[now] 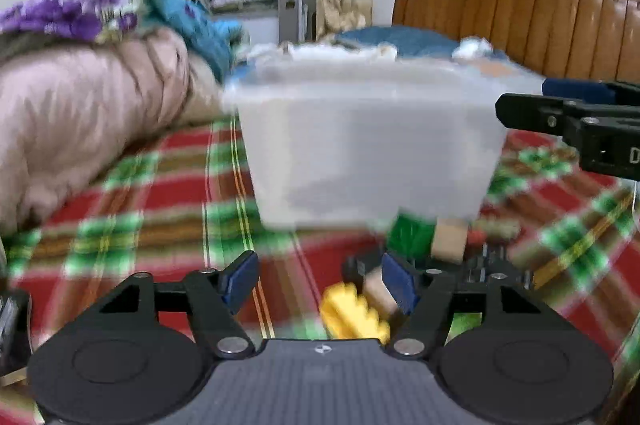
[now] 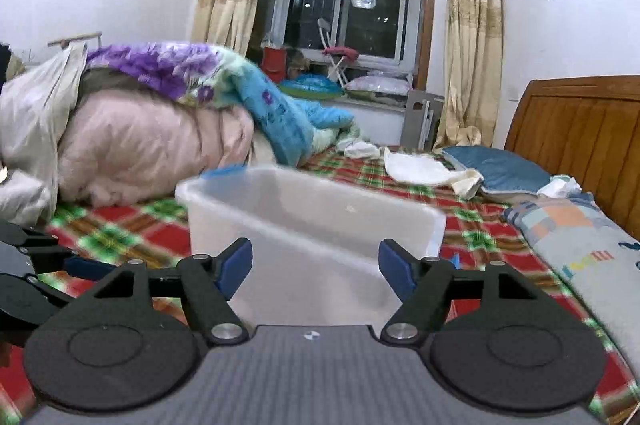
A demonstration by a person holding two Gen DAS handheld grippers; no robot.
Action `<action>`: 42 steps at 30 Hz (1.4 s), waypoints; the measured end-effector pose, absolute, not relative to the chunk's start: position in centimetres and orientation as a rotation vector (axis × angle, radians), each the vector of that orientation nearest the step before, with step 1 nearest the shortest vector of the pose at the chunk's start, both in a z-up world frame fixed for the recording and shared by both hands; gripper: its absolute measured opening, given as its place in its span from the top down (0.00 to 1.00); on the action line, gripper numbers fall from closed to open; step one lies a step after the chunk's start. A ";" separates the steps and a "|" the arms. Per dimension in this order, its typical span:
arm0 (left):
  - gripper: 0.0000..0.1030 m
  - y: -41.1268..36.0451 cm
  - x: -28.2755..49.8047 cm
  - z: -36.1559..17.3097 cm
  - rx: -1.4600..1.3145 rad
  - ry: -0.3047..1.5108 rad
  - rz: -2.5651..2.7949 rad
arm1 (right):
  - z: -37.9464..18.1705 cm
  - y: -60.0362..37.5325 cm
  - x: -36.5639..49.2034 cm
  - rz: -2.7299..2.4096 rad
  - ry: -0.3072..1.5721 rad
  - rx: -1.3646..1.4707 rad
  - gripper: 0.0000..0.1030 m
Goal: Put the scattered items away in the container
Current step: 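Grasp the yellow lego brick with the left tool while the right tool reaches the toy cars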
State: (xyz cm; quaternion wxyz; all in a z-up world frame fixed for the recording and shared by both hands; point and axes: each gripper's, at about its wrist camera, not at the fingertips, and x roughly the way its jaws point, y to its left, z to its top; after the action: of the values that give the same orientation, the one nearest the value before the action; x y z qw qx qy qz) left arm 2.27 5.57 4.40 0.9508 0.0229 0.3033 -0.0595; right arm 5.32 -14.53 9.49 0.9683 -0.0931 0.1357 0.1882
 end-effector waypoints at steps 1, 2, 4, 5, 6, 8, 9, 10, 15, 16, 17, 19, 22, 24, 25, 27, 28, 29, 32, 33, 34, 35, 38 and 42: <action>0.31 5.3 2.0 3.8 0.042 0.630 -0.123 | 8.8 -14.5 5.1 0.393 0.300 -0.197 0.32; 0.31 5.0 1.6 3.3 0.040 0.637 -0.123 | 8.2 -14.5 4.8 0.404 0.320 -0.201 0.32; 0.31 4.2 1.0 2.5 0.046 0.637 -0.122 | 6.8 -14.6 4.2 0.410 0.347 -0.203 0.33; 0.31 3.8 0.8 2.2 0.049 0.636 -0.123 | 6.1 -14.8 3.9 0.411 0.356 -0.200 0.33; 0.31 3.3 0.5 1.7 0.054 0.634 -0.117 | 5.3 -15.0 3.7 0.415 0.361 -0.190 0.33; 0.31 2.6 0.6 1.1 0.068 0.635 -0.114 | 4.0 -15.6 3.3 0.418 0.382 -0.164 0.33; 0.31 2.3 0.6 0.7 0.082 0.630 -0.112 | 3.4 -15.9 3.1 0.413 0.398 -0.146 0.33; 0.31 2.1 0.7 0.4 0.092 0.622 -0.112 | 2.8 -16.3 2.9 0.409 0.412 -0.128 0.33; 0.31 2.1 1.5 -0.4 0.058 0.613 -0.102 | 1.1 -17.6 2.3 0.397 0.445 -0.080 0.34; 0.31 2.4 1.7 -0.5 0.053 0.622 -0.094 | 1.0 -17.7 2.2 0.398 0.443 -0.078 0.34; 0.31 2.7 1.8 -0.7 0.051 0.631 -0.091 | 0.8 -17.6 2.2 0.397 0.441 -0.080 0.34; 0.31 3.4 2.0 -0.9 0.058 0.638 -0.074 | 0.7 -17.7 2.2 0.397 0.439 -0.082 0.34; 0.31 4.8 1.8 -0.9 0.097 0.631 -0.030 | 0.6 -17.7 2.1 0.401 0.440 -0.076 0.34; 0.31 5.8 1.6 -0.9 0.111 0.634 -0.006 | 0.4 -17.6 2.0 0.406 0.442 -0.082 0.34; 0.32 6.1 1.5 -0.9 0.110 0.635 0.006 | 0.4 -17.5 1.9 0.407 0.440 -0.085 0.34; 0.32 6.6 1.5 -0.7 0.086 0.630 -0.014 | 0.3 -17.1 1.8 0.416 0.438 -0.088 0.34; 0.32 6.4 1.5 -0.6 0.082 0.623 -0.031 | 0.3 -17.0 1.7 0.422 0.435 -0.091 0.35; 0.32 6.1 1.6 -0.5 0.089 0.616 -0.052 | 0.2 -16.8 1.6 0.423 0.436 -0.099 0.35; 0.32 4.8 2.3 -0.4 0.147 0.602 -0.092 | 0.0 -16.1 1.4 0.414 0.442 -0.136 0.36; 0.32 4.6 2.9 -0.5 0.146 0.619 -0.094 | -0.2 -16.1 1.3 0.406 0.446 -0.142 0.36; 0.37 4.6 3.3 -0.7 0.124 0.647 -0.097 | -0.3 -16.1 1.3 0.399 0.452 -0.140 0.36; 0.41 4.7 3.6 -0.7 0.086 0.666 -0.103 | -0.4 -16.3 1.3 0.393 0.458 -0.131 0.36; 0.66 5.0 3.8 -0.7 0.035 0.682 -0.117 | -0.6 -16.7 1.7 0.359 0.455 -0.115 0.36; 0.72 5.4 3.4 -0.5 -0.009 0.698 -0.158 | -0.8 -16.5 2.9 0.316 0.448 -0.134 0.43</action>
State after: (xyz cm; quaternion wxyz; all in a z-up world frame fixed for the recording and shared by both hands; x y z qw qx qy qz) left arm 3.43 5.35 -0.51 0.9366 -0.0046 0.3417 -0.0774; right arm 2.88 -16.46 -0.78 0.9605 -0.0660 0.2209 0.1560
